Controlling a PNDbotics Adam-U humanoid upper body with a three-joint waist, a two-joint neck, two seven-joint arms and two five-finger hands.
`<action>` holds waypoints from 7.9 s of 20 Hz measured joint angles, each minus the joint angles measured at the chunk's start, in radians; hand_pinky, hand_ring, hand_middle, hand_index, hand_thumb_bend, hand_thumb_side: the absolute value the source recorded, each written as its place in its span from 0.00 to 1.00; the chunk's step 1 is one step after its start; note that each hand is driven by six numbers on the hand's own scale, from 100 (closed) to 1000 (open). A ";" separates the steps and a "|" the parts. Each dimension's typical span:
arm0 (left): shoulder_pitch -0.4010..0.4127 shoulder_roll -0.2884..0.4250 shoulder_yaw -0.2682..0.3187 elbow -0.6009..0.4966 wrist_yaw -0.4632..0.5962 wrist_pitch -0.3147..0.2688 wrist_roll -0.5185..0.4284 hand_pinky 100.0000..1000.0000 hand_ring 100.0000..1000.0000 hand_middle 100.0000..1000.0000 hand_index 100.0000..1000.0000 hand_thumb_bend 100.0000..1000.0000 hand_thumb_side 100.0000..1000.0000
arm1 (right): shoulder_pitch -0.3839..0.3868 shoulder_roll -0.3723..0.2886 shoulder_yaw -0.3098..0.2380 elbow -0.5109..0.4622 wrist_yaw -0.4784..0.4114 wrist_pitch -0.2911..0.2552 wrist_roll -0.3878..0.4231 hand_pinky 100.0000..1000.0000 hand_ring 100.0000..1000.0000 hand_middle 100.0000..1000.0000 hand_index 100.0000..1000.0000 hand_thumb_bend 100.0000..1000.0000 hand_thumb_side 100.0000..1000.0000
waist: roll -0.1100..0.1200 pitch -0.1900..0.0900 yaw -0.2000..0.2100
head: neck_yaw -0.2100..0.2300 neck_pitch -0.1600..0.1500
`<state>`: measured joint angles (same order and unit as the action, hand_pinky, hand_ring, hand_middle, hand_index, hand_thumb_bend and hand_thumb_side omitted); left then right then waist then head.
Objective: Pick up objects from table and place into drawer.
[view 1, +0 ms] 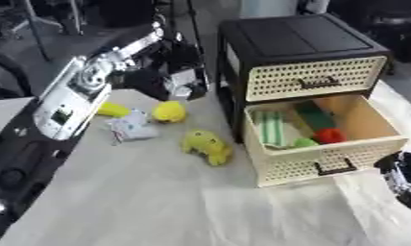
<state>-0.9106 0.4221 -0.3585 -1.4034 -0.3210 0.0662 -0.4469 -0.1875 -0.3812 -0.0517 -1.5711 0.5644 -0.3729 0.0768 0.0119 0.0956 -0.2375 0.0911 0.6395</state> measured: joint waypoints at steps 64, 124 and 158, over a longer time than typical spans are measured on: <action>0.464 0.229 0.381 -0.472 0.181 -0.014 0.431 0.49 0.47 0.59 0.71 0.60 0.77 | -0.055 -0.014 0.164 -0.040 -0.163 -0.096 0.271 0.23 0.57 0.63 0.55 0.00 1.00 | -0.019 -0.017 0.054 | -0.058 0.016; 0.557 0.167 0.448 -0.492 0.205 -0.002 0.475 0.49 0.46 0.58 0.71 0.56 0.79 | -0.464 0.062 0.140 0.493 0.198 -0.109 0.228 0.42 0.66 0.69 0.66 0.00 1.00 | 0.016 -0.030 0.209 | -0.120 0.044; 0.575 0.166 0.449 -0.501 0.211 -0.004 0.474 0.51 0.44 0.57 0.71 0.54 0.79 | -0.479 -0.019 0.069 0.604 0.327 -0.055 0.070 0.45 0.66 0.70 0.66 0.00 0.89 | 0.025 -0.026 0.214 | -0.127 0.043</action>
<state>-0.3351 0.5882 0.0901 -1.9042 -0.1105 0.0619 0.0272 -0.6664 -0.4007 0.0177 -0.9675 0.8912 -0.4279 0.1463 0.0364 0.0692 -0.0238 -0.0360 0.6829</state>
